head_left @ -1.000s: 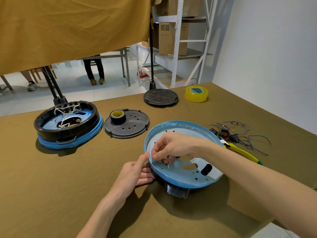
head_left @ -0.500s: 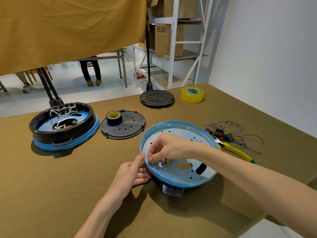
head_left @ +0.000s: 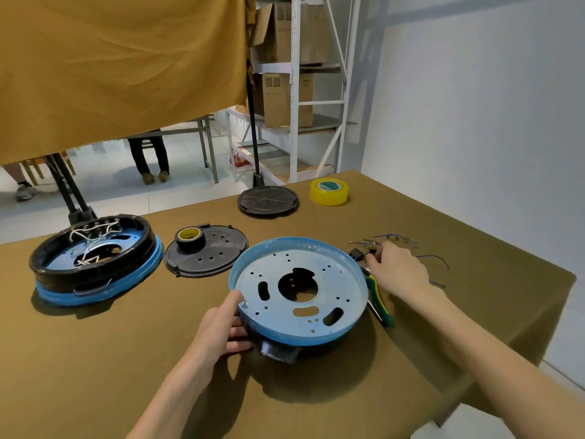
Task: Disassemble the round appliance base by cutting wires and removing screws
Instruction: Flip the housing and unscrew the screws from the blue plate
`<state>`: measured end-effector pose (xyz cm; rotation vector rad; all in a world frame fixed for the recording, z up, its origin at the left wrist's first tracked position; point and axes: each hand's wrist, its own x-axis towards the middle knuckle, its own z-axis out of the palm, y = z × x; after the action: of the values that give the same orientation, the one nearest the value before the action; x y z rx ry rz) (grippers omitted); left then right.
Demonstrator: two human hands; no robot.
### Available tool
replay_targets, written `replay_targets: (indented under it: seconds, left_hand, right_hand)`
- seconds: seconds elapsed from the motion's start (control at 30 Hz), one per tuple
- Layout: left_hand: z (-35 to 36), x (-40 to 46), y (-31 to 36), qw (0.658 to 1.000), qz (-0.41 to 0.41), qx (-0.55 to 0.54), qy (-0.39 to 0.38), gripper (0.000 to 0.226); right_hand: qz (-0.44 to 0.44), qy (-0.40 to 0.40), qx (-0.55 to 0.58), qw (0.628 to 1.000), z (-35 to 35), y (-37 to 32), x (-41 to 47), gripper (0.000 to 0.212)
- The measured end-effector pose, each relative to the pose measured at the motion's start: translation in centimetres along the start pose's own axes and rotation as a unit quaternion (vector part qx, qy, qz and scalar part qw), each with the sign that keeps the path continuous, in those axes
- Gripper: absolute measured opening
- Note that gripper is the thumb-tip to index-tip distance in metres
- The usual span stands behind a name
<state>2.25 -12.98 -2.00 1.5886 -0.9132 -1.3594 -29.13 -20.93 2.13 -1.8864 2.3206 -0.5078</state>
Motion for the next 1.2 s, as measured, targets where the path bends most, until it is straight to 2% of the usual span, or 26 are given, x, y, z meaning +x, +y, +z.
replay_targets:
  seconds: [0.07, 0.1, 0.23, 0.33, 0.43, 0.5, 0.6, 0.67, 0.77, 0.87, 0.93, 0.97, 1.03, 1.1, 1.2]
  left_hand:
    - [-0.1, 0.0, 0.0, 1.0, 0.003, 0.003, 0.013, 0.048]
    - [-0.1, 0.1, 0.0, 1.0, 0.006, 0.008, 0.025, 0.047]
    - [0.0, 0.2, -0.2, 0.995, 0.039, 0.02, 0.085, 0.047]
    - [0.0, 0.1, -0.4, 0.994, 0.046, 0.03, 0.092, 0.055]
    - [-0.5, 0.0, -0.5, 0.995, 0.047, 0.017, 0.088, 0.047]
    - [-0.7, -0.1, -0.6, 0.995, 0.053, 0.005, 0.083, 0.04]
    - [-0.7, -0.2, -0.7, 0.995, 0.059, -0.008, 0.074, 0.037]
    - [-0.6, -0.1, -0.8, 0.995, 0.067, -0.006, 0.076, 0.038]
    - [-0.3, 0.1, -1.0, 0.993, 0.082, 0.0, 0.087, 0.04]
    - [-0.3, 0.3, -1.3, 0.991, 0.095, 0.012, 0.096, 0.042]
    - [-0.3, 0.4, -1.6, 0.99, 0.103, 0.016, 0.095, 0.042]
    - [-0.3, 0.4, -1.7, 0.99, 0.107, 0.017, 0.095, 0.042]
    - [-0.4, 0.3, -1.8, 0.989, 0.11, 0.015, 0.093, 0.043]
    - [-0.6, 0.1, -1.7, 0.991, 0.109, 0.01, 0.082, 0.043]
    - [-0.7, -0.2, -1.5, 0.992, 0.109, -0.008, 0.061, 0.055]
  right_hand:
    - [-0.011, -0.057, -0.058, 0.997, 0.8, 0.9, -0.9, 0.042]
    - [-0.03, -0.06, -0.067, 0.995, 1.2, 1.0, -1.4, 0.043]
    - [-0.13, 0.021, -0.059, 0.99, 2.4, 0.4, -2.8, 0.032]
    - [-0.125, -0.039, -0.127, 0.983, 2.7, -0.2, -2.4, 0.032]
    - [-0.102, -0.037, -0.136, 0.985, 2.9, -0.5, -1.6, 0.036]
    - [-0.075, -0.069, -0.088, 0.991, 3.0, -0.7, -0.8, 0.04]
    - [-0.009, -0.148, 0.114, 0.982, 1.7, -0.3, 0.1, 0.044]
    - [0.037, -0.183, 0.271, 0.944, 0.5, 0.3, -0.1, 0.048]
    - [0.077, -0.209, 0.46, 0.859, -1.5, 0.6, -0.8, 0.034]
    - [0.035, -0.238, 0.56, 0.793, -3.5, -0.7, -1.1, 0.025]
    - [0.002, -0.284, 0.604, 0.744, -4.5, -2.0, -1.1, 0.023]
    - [-0.017, -0.317, 0.596, 0.738, -4.9, -2.8, -1.3, 0.023]
    - [-0.071, -0.376, 0.506, 0.773, -4.7, -4.9, -1.8, 0.023]
    - [-0.135, -0.397, 0.397, 0.816, -3.8, -6.9, -2.5, 0.021]
    - [-0.211, -0.414, 0.304, 0.831, -2.5, -9.1, -3.3, 0.016]
